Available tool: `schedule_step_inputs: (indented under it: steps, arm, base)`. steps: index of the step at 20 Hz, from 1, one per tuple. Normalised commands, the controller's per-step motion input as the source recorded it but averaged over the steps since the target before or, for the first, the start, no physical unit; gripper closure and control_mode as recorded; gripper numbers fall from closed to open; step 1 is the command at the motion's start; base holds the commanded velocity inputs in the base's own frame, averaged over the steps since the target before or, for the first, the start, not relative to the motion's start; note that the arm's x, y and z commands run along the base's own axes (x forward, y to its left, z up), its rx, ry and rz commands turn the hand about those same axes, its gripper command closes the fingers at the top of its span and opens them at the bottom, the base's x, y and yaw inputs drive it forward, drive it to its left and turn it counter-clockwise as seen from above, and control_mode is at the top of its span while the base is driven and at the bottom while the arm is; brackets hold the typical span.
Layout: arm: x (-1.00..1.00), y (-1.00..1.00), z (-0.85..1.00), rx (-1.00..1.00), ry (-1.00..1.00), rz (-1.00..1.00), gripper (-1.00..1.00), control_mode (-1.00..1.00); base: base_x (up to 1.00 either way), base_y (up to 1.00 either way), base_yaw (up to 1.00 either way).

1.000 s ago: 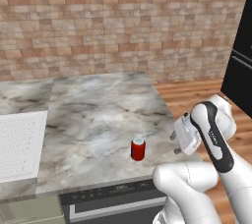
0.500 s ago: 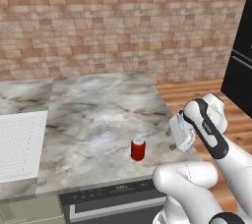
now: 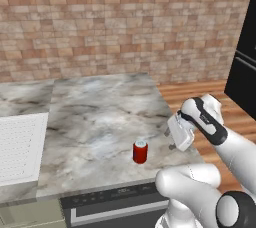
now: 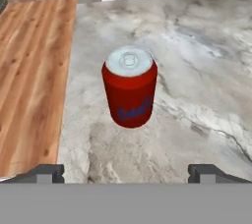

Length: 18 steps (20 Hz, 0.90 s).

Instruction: Pick the can from the counter and place it in the open cabinet.

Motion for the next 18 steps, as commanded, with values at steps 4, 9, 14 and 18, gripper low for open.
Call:
schedule_step_inputs:
  steps: [4,9,14,18]
  arm:
    - [0.01,0.0,-0.01,0.01,0.0,0.04,-1.0,-1.0]
    - [0.0,0.0,0.0,0.01,0.0,0.0,-1.0,-1.0]
    - [0.0,-0.03,0.0,0.2,0.0,0.0,-1.0,-1.0]
    - [0.0,-0.03,0.0,0.26,0.0,0.0,-1.0,-1.0]
  base:
    - [0.0,0.0,0.0]
    - [0.0,0.0,0.0]
    - [0.0,0.0,0.0]
    - [0.0,0.0,0.0]
